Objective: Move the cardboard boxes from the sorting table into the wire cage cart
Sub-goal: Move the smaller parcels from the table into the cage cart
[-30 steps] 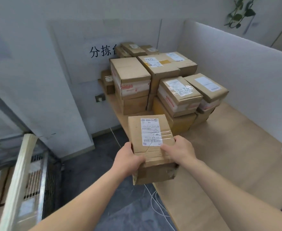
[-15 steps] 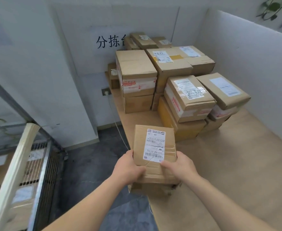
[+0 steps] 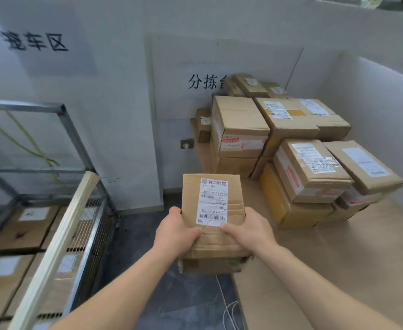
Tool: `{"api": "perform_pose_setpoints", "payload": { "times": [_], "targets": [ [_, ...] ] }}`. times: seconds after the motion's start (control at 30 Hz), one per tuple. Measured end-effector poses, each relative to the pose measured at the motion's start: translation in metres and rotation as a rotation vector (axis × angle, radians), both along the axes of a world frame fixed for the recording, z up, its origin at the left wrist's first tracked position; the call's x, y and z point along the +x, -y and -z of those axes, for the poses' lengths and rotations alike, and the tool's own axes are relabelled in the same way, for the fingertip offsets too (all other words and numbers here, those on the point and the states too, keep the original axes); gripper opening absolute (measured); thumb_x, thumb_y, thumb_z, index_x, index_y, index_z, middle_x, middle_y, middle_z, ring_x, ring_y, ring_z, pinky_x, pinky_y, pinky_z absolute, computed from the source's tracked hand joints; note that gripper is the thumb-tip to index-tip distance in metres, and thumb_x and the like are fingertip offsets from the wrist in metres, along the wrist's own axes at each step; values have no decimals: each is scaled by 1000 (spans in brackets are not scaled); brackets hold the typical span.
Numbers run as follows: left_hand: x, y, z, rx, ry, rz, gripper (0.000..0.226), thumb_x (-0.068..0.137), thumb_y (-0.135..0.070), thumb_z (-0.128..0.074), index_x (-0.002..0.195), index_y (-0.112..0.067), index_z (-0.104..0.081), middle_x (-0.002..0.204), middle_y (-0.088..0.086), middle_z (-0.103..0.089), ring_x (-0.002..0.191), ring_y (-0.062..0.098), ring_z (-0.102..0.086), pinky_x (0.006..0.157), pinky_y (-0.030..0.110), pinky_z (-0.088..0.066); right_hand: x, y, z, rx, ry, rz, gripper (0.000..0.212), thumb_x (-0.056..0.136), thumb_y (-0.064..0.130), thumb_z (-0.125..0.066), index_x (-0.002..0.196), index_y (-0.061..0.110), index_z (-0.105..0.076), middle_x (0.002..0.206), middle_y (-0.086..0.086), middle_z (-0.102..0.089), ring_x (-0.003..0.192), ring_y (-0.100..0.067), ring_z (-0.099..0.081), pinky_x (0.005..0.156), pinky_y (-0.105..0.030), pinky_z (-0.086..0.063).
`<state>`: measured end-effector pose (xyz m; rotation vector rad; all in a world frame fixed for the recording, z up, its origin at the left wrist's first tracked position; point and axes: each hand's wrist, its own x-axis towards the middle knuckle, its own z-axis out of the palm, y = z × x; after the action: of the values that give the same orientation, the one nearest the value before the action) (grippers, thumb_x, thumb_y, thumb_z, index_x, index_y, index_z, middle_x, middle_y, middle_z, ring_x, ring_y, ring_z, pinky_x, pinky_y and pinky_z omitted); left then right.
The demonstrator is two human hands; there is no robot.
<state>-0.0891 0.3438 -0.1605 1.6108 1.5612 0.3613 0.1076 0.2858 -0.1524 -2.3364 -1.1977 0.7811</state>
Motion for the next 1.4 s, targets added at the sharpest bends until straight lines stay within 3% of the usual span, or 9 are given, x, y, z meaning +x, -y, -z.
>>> {"api": "perform_pose_setpoints", "payload": {
  "times": [0.13,0.33,0.6,0.87,1.03,1.1,1.2,1.3,1.4],
  "targets": [
    [-66,-21,-15,68,16,-95,47,75,-38,-80,102,-26,-44,87,-19,-51,77,3,-52,56,18,-36,-60,-36,-19,44,7,-109,51,70,57,-79,108,29,-61,111,11,-70,107,-16,-64,87,-31,-49],
    [-182,-49,-37,129,24,-241,51,73,-36,-84,106,-25,-47,95,-13,-57,92,15,-61,78,30,-49,-170,-93,-44,114,-2,-282,40,68,60,-79,91,35,-57,97,18,-66,101,-15,-65,81,-29,-47],
    [-334,-60,-55,192,59,-469,47,77,-32,-82,109,-27,-47,94,-17,-59,90,10,-61,73,27,-46,-323,-156,-62,161,-50,-520,47,65,55,-78,100,28,-63,99,16,-69,97,-12,-66,86,-32,-52],
    [-448,-53,-48,179,54,-715,52,76,-28,-83,111,-29,-45,99,-14,-61,94,10,-62,81,31,-54,-457,-204,-51,156,-87,-779,44,66,53,-81,100,34,-61,97,20,-67,96,-9,-64,88,-32,-52],
    [-502,-53,-25,124,50,-916,55,75,-26,-83,116,-27,-46,96,-15,-59,89,7,-61,65,20,-46,-534,-236,-28,103,-130,-962,40,64,51,-85,88,39,-54,81,29,-58,79,7,-57,64,-15,-40],
    [-516,-58,-15,104,45,-1002,55,75,-24,-83,114,-27,-44,95,-16,-56,88,6,-60,63,19,-44,-558,-252,-15,75,-148,-1033,41,65,49,-85,86,40,-52,81,29,-58,76,12,-53,61,-12,-36],
    [-529,-63,-2,58,37,-1123,54,74,-23,-82,109,-29,-41,95,-15,-55,87,7,-59,62,17,-42,-592,-274,2,36,-117,-1155,43,67,48,-84,96,38,-54,91,22,-61,81,4,-57,66,-18,-43],
    [-542,-67,13,32,37,-1242,53,75,-21,-82,109,-29,-42,92,-18,-54,84,4,-57,56,12,-36,-626,-290,23,-9,-114,-1263,52,71,46,-83,113,34,-55,103,15,-63,97,-8,-62,86,-33,-55],
    [-549,-62,31,-4,57,-1346,52,75,-16,-82,108,-27,-43,89,-19,-53,76,-4,-51,47,9,-40,-649,-292,44,-52,-112,-1350,54,74,46,-83,117,32,-54,106,14,-63,100,-9,-62,89,-37,-57]
  ]
}}
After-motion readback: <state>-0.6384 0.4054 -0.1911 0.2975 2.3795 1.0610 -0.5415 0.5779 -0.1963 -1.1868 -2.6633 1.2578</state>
